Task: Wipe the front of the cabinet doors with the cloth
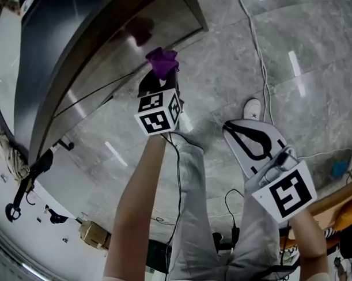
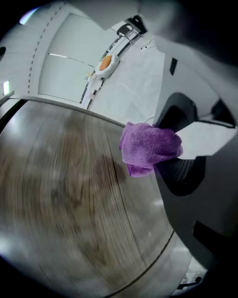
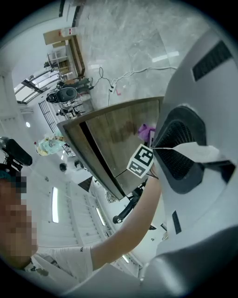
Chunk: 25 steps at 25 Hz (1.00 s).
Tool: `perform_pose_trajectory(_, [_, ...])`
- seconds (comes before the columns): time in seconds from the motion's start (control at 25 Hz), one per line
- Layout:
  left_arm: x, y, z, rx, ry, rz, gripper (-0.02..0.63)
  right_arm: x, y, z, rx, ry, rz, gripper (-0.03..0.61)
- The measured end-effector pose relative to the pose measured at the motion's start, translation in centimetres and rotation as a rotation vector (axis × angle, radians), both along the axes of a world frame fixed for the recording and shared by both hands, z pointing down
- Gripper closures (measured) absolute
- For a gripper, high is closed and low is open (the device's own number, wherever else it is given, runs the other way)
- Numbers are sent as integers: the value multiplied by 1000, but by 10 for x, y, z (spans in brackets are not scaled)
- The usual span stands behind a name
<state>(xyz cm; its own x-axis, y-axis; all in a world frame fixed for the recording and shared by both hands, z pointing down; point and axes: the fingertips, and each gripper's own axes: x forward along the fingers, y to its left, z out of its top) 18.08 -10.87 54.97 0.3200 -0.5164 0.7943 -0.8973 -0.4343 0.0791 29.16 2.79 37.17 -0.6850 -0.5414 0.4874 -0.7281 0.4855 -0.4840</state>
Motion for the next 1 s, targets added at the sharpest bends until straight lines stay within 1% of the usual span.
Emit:
perform_pose_trajectory(0.12, [60, -11, 10, -6, 23, 53, 476, 38, 10, 14, -37, 21, 11, 549])
perform_pose_trajectory(0.24, [102, -28, 20, -8, 21, 109, 476, 76, 14, 30, -82, 32, 69, 549])
perform_pose_trajectory(0.32, [117, -41, 28, -4, 6, 113, 476, 101, 14, 41, -97, 46, 106, 549])
perform_pose_trajectory(0.44, [120, -51, 39, -11, -12, 93, 476, 128, 11, 53, -96, 62, 153, 549])
perform_pose_trajectory(0.6, [100, -52, 46, -26, -36, 110, 476, 135, 5, 60, -82, 72, 201, 549])
perform_pose_trajectory(0.68, [77, -49, 51, -54, -35, 78, 476, 129, 2, 60, -69, 72, 215, 549])
perform_pose_trajectory(0.76, [49, -46, 58, -74, -50, 63, 476, 116, 0, 61, -62, 67, 221, 549])
perform_pose_trajectory(0.84, [22, -42, 65, -83, -83, 78, 476, 99, 0, 62, -58, 56, 223, 549])
perform_pose_trajectory(1.0, [-33, -35, 74, -102, -135, 80, 476, 53, 8, 68, -57, 31, 209, 549])
